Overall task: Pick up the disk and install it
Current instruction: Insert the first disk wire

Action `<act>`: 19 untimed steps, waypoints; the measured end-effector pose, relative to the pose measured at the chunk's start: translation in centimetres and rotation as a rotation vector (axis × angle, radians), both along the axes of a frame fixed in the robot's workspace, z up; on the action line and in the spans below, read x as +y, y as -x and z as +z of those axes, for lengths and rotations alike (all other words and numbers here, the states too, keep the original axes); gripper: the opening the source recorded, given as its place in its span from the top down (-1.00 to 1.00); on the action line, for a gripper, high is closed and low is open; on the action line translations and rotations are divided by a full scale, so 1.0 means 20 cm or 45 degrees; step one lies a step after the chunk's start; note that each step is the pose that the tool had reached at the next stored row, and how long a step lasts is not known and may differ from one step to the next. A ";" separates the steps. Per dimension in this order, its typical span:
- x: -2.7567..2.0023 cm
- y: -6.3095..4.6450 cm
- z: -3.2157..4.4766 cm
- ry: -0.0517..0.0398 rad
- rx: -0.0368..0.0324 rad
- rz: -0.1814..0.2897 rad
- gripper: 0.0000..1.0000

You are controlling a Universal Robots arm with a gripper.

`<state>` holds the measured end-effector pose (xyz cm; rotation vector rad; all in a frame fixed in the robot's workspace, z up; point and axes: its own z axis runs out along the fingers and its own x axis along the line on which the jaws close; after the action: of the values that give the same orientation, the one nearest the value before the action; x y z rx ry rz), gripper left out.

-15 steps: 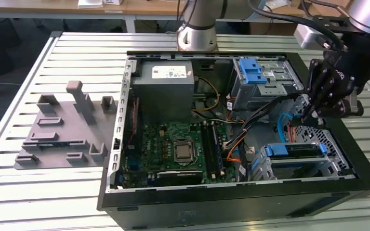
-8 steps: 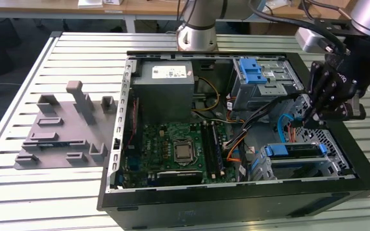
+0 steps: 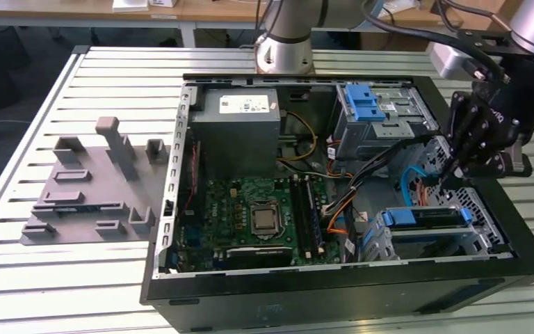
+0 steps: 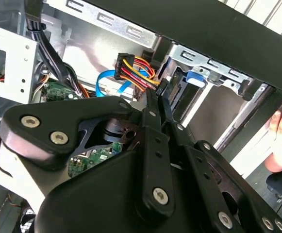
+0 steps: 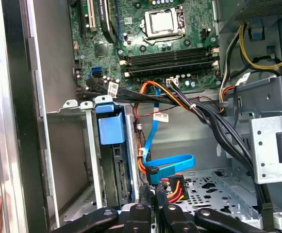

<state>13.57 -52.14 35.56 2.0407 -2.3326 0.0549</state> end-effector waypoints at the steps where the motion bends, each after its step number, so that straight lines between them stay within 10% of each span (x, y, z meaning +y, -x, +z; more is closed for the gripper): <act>1: -0.005 0.00 0.000 0.000 0.0000 0.000 0.68; 19: -0.083 -0.01 0.000 -0.003 0.0006 0.000 0.68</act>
<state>13.79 -53.79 35.55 2.0417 -2.3337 0.0513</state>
